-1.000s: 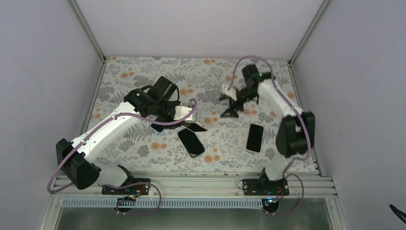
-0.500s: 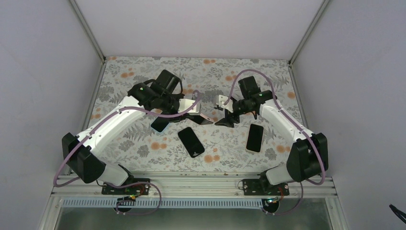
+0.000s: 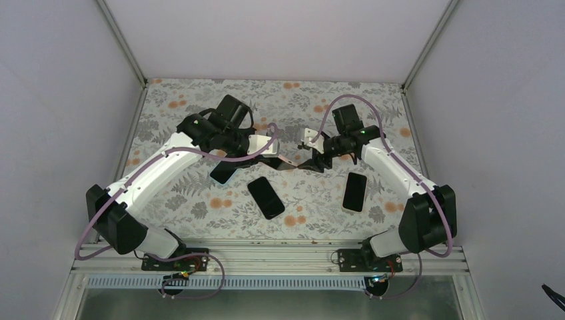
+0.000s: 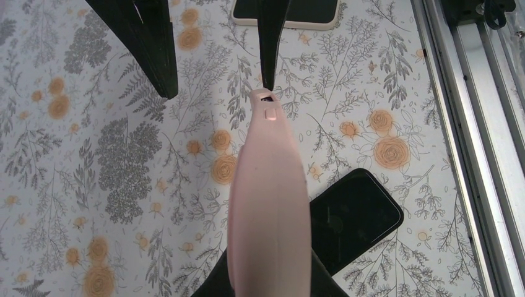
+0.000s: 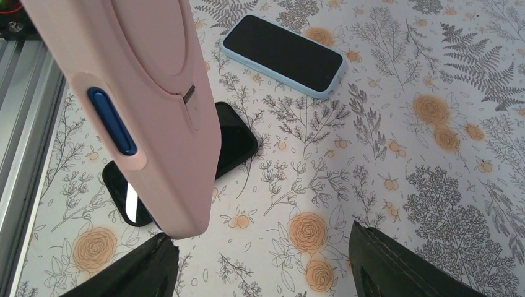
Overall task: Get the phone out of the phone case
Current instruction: Remove the phone case from the phone.
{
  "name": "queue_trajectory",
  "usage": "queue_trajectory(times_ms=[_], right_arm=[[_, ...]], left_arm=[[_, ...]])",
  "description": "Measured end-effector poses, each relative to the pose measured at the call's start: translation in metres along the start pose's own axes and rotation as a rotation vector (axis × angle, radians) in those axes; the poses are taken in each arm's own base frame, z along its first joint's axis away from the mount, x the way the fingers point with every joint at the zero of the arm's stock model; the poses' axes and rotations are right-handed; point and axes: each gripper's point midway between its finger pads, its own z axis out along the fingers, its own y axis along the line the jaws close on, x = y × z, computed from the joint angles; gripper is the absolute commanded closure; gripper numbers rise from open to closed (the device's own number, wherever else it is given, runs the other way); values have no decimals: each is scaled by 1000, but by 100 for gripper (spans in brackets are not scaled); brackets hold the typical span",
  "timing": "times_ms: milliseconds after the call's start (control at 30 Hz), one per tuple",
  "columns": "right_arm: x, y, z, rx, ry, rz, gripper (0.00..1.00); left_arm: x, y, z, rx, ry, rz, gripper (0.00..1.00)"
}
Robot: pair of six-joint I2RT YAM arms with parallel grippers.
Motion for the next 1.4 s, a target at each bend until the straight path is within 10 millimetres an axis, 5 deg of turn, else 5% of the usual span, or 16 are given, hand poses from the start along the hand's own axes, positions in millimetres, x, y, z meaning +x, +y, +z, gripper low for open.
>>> queue_trajectory(times_ms=[267,767,933,1100,1267,1300,1333,1400], right_arm=[[-2,-2,1,11,0,18,32],[-19,-45,6,142,7,68,29],[-29,-32,15,103,24,40,25],[-64,-10,23,17,11,-62,24],[-78,0,24,-60,22,-63,46],[-81,1,25,-77,21,-59,60],[-82,2,27,-97,18,-52,87],[-82,6,33,-153,7,-30,96]], left_arm=[[0,2,0,0,1,-8,98],[1,18,-12,-40,13,-65,98],[4,17,-13,-33,20,-86,98],[1,7,-13,15,0,-98,98],[0,6,-23,31,-15,-126,98],[1,9,-25,24,-16,-132,98],[2,11,-26,18,-15,-137,98],[7,17,-28,0,-9,-154,97]])
